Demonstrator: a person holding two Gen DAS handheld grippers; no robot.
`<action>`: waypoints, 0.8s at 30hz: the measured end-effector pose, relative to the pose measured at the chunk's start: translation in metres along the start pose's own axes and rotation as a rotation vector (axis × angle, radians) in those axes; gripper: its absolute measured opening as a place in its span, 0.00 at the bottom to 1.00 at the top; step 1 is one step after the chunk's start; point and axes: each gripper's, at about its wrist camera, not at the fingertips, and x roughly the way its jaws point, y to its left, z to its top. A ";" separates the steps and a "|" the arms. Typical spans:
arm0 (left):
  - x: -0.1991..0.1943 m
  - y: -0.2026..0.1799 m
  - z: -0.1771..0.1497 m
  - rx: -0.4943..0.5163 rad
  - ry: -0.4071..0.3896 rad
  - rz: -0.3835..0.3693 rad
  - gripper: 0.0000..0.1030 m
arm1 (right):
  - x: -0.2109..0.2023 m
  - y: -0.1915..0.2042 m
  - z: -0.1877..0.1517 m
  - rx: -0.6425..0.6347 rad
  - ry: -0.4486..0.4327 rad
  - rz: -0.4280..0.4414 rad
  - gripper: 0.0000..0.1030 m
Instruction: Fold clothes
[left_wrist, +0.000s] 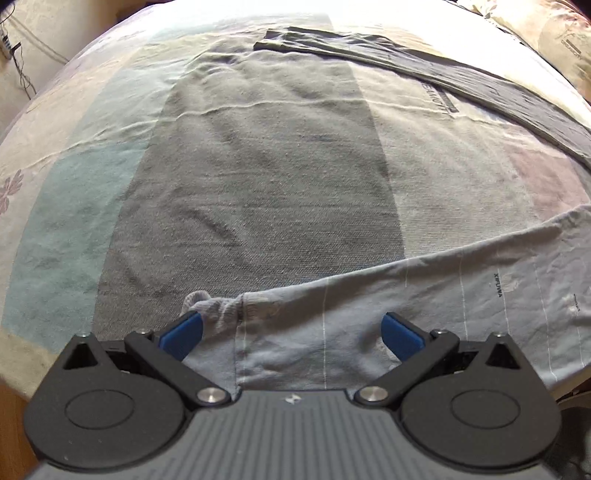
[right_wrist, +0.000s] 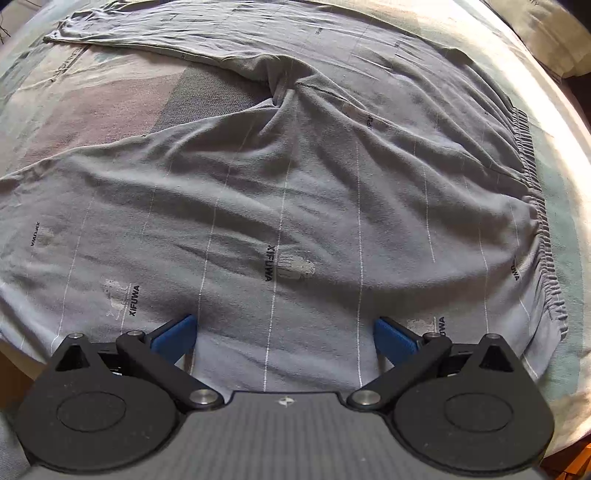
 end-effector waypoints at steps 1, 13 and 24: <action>0.002 -0.010 0.003 0.059 -0.015 0.001 0.99 | -0.001 0.001 -0.001 0.003 -0.003 -0.002 1.00; -0.003 -0.052 -0.003 0.171 0.013 -0.092 0.98 | -0.003 0.002 -0.003 -0.004 -0.017 0.001 1.00; -0.020 -0.177 -0.005 0.544 -0.132 -0.267 0.98 | -0.020 0.102 0.013 -0.420 -0.247 0.176 1.00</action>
